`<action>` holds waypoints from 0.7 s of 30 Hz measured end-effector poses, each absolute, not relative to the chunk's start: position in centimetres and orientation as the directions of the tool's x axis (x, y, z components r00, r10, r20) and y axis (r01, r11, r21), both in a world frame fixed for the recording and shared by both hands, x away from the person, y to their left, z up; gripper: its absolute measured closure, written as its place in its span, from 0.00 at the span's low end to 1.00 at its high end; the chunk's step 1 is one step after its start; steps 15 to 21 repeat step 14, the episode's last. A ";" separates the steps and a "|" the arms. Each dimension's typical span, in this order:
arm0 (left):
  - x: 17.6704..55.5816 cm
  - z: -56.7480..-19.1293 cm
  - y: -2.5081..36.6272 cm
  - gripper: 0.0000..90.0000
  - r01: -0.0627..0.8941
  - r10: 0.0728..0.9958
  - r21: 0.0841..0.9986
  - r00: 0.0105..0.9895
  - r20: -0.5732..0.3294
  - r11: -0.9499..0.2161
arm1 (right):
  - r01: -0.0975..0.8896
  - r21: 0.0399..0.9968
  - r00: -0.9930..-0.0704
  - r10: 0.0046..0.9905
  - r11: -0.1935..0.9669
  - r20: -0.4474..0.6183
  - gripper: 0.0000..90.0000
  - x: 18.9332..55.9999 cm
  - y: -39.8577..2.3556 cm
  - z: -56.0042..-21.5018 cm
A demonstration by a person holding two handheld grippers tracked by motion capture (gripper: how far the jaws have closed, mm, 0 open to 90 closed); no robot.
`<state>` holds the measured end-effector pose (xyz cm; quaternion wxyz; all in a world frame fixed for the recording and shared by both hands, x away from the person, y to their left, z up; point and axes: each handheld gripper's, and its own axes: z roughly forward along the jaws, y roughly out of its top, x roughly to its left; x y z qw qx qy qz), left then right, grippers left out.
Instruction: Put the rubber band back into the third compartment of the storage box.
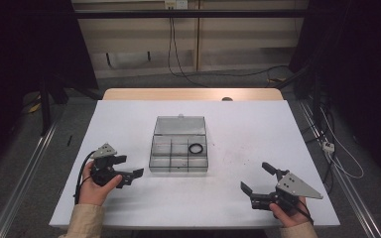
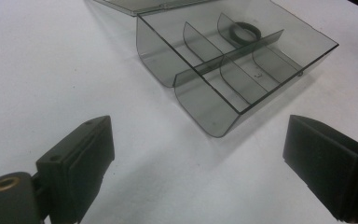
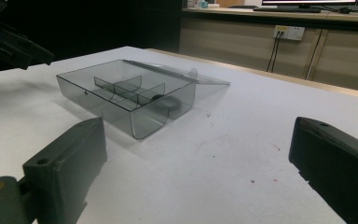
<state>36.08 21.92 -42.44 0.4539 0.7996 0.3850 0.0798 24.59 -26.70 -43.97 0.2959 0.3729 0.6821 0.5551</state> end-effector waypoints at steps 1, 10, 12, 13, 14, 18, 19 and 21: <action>36.0 -42.5 22.0 0.09 0.542 0.687 0.788 0.692 -0.221 -0.293 | 0.179 0.978 -0.548 0.837 0.108 0.008 0.05 24.6 -26.7 -44.0; 35.6 -42.8 22.1 0.09 0.535 0.682 0.790 0.699 -0.214 -0.300 | 0.184 0.977 -0.544 0.839 0.106 0.012 0.05 24.6 -26.8 -44.0; 35.6 -42.8 22.0 0.09 0.536 0.682 0.791 0.698 -0.217 -0.297 | 0.182 0.977 -0.545 0.839 0.111 0.006 0.05 24.6 -26.8 -44.0; 35.6 -42.8 21.9 0.09 0.535 0.681 0.791 0.699 -0.218 -0.296 | 0.182 0.977 -0.543 0.839 0.112 0.005 0.05 24.5 -26.8 -44.0; 35.6 -42.8 21.9 0.09 0.533 0.679 0.793 0.701 -0.218 -0.296 | 0.183 0.977 -0.544 0.839 0.111 0.006 0.05 24.5 -26.8 -44.0; 35.6 -42.8 21.9 0.09 0.533 0.679 0.793 0.701 -0.218 -0.296 | 0.183 0.977 -0.544 0.839 0.111 0.006 0.05 24.5 -26.8 -44.0; 35.6 -42.8 21.9 0.09 0.533 0.679 0.793 0.701 -0.218 -0.296 | 0.183 0.977 -0.544 0.839 0.111 0.006 0.05 24.5 -26.8 -44.0; 35.6 -42.8 21.9 0.09 0.533 0.679 0.793 0.701 -0.218 -0.296 | 0.183 0.977 -0.544 0.839 0.111 0.006 0.05 24.5 -26.8 -44.0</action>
